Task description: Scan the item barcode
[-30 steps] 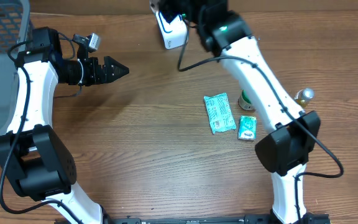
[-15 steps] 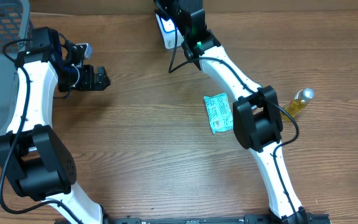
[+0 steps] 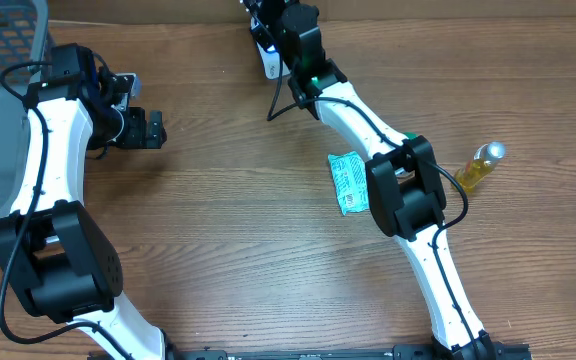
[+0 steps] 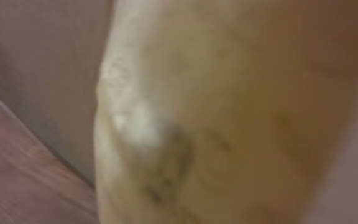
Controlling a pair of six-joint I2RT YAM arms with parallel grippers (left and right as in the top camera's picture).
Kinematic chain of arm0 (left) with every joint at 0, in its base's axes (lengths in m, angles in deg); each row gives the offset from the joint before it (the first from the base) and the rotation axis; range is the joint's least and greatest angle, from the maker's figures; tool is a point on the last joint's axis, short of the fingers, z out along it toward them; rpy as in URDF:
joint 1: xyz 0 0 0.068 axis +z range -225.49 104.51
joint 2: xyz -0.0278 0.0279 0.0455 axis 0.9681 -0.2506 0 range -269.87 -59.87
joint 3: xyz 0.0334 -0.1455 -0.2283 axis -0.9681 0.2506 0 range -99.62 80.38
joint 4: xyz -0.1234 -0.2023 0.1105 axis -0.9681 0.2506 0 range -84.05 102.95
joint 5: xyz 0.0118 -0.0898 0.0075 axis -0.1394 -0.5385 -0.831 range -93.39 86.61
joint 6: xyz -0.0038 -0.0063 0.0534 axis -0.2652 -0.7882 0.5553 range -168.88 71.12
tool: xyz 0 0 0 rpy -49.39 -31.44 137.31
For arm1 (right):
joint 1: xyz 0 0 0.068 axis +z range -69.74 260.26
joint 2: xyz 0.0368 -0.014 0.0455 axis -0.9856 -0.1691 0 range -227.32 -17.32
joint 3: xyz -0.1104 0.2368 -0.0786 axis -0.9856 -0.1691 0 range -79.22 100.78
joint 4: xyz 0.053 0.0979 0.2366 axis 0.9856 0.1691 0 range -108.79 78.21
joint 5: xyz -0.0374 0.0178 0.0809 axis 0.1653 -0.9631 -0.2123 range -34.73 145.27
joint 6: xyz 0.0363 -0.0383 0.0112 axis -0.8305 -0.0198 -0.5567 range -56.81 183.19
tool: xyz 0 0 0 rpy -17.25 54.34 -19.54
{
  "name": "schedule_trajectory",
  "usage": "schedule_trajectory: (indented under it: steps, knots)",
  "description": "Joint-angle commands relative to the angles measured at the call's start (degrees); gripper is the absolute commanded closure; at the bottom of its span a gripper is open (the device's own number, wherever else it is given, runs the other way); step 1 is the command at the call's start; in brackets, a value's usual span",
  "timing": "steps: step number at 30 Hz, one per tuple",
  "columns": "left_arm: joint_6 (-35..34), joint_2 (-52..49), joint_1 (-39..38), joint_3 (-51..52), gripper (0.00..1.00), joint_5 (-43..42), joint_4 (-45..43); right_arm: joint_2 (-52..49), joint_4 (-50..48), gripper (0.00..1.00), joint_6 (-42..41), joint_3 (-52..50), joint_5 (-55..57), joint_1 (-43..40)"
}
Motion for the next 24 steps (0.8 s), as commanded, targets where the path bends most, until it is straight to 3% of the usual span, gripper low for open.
schedule_trajectory:
  steps: [1,18,24]
  knots:
    - [-0.79,0.17,-0.26,-1.05,0.01,0.57,-0.07,-0.28,1.62,0.96,-6.88,0.5,0.13,1.33]
    - [-0.79,0.17,-0.26,-1.05,0.01,0.57,-0.07,-0.28,8.83,0.96,-27.58,0.5,0.13,2.23]
    - [-0.79,0.17,-0.26,-1.05,0.0,0.57,-0.07,-0.28,5.79,0.96,-34.82,0.5,0.15,1.95]
